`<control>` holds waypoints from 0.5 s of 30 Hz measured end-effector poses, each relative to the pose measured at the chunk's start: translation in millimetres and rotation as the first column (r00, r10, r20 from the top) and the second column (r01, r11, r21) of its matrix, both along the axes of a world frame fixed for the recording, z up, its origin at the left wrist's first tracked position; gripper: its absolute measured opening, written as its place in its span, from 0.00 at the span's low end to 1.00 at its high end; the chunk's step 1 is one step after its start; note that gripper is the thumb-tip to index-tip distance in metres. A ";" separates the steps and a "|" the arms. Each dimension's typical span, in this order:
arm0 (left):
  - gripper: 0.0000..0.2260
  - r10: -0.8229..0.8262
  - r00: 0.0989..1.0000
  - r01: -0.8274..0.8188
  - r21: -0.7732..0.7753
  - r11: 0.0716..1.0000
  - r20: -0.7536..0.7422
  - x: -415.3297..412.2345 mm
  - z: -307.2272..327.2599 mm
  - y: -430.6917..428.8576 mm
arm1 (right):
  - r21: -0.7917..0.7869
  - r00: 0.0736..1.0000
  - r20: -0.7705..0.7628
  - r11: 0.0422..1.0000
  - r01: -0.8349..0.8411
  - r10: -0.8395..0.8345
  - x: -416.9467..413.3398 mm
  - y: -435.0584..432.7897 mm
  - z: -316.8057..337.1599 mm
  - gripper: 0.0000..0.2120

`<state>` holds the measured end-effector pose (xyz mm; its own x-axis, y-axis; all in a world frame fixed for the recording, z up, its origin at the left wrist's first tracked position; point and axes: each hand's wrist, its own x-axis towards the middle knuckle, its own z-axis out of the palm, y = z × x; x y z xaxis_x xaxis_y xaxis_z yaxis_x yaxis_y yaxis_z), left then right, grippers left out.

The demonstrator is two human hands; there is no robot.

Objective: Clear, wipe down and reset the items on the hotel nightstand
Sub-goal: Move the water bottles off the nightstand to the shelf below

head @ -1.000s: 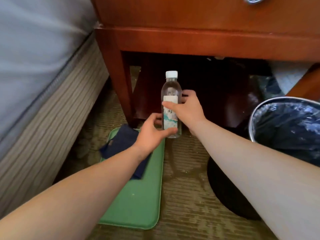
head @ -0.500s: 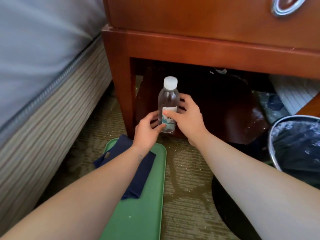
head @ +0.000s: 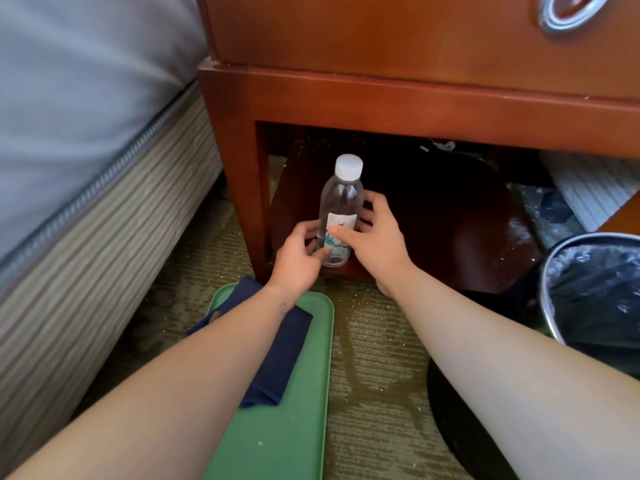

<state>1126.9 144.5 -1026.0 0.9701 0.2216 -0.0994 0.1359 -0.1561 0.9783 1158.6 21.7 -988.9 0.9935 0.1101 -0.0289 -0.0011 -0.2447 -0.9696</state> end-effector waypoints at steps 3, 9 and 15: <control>0.24 -0.016 1.000 0.016 0.030 0.999 -0.017 -1.1 0.4 -0.3 | -0.054 1.000 -0.023 0.999 -0.002 0.000 -3.6 -0.8 -0.6 0.35; 0.30 -0.021 0.999 0.024 0.057 0.998 -0.050 -20.1 7.6 -1.4 | -0.112 0.999 -0.041 0.993 0.025 -0.030 -21.2 -3.1 17.8 0.35; 0.20 -0.072 0.993 0.041 0.297 0.954 0.094 -45.8 42.2 2.4 | -0.236 0.998 0.057 0.971 0.036 -0.023 -44.1 -14.4 56.6 0.18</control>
<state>1081.1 146.9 -983.8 0.9833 0.1709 0.0624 0.0203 -0.4438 0.8959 1114.4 7.3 -932.3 0.9970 0.0767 0.0029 0.0386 -0.4682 -0.8828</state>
